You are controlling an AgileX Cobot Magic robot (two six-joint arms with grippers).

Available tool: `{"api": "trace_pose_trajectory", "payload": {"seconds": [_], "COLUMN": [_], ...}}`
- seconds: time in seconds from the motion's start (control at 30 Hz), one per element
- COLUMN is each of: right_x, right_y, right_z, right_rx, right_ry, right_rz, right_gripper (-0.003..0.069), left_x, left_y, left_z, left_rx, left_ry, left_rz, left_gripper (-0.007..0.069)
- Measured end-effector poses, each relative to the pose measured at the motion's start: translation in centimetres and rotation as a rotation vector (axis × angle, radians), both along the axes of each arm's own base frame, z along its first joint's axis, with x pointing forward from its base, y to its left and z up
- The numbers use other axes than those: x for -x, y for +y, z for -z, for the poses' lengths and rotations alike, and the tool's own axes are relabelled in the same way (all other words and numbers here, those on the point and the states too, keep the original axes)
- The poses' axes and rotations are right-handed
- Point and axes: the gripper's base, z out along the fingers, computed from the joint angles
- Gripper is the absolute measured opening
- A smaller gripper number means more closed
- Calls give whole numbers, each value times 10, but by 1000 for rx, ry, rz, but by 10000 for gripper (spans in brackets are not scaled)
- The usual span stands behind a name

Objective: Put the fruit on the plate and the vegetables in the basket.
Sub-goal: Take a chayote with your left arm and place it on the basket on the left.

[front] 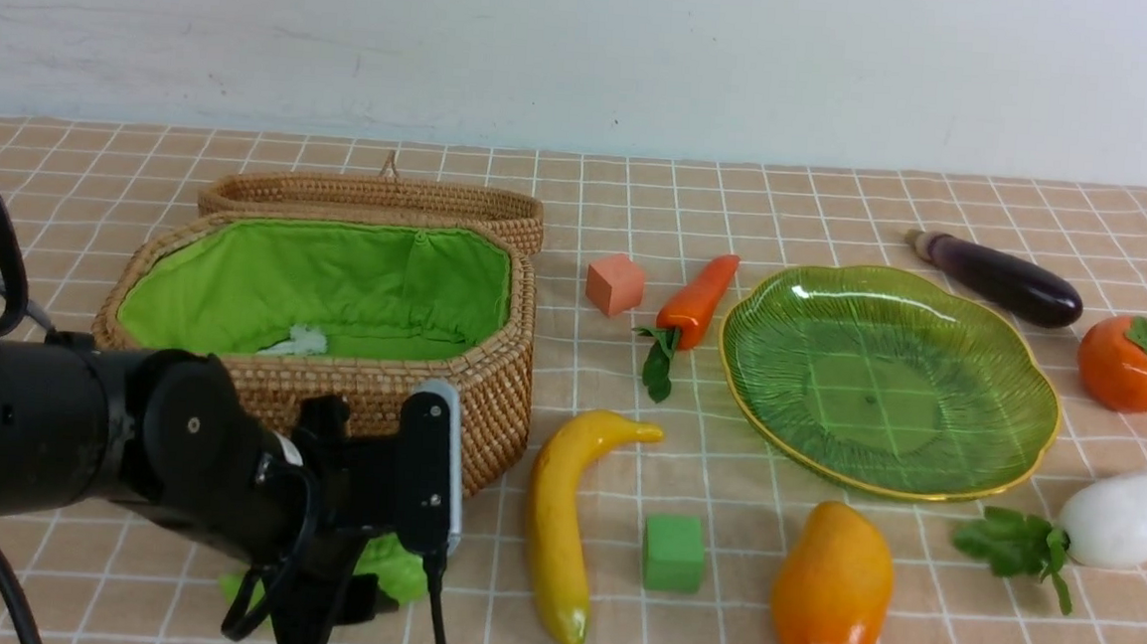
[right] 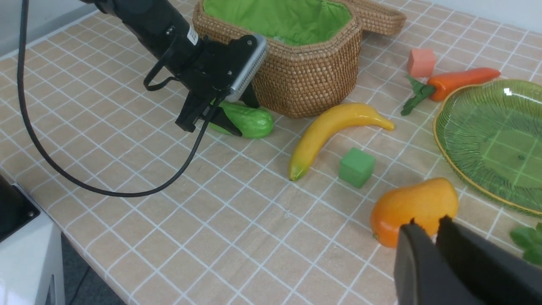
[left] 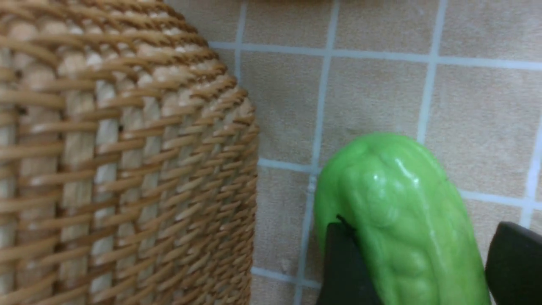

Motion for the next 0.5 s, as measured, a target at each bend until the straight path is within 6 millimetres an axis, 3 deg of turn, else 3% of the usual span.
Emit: {"api": "trace_pose_trajectory", "payload": {"seconds": [0.07, 0.5], "right_x": [0, 1], "right_y": [0, 0], "right_z": [0, 2], "right_rx": [-1, 11], "right_ry": [0, 18], "right_rz": [-1, -8], "right_gripper": [83, 85], "left_x": [2, 13], "left_y": [0, 0], "left_z": [-1, -5], "left_rx": [-3, 9], "left_ry": [22, 115], "left_rz": [9, 18], "left_gripper": [379, 381]}}
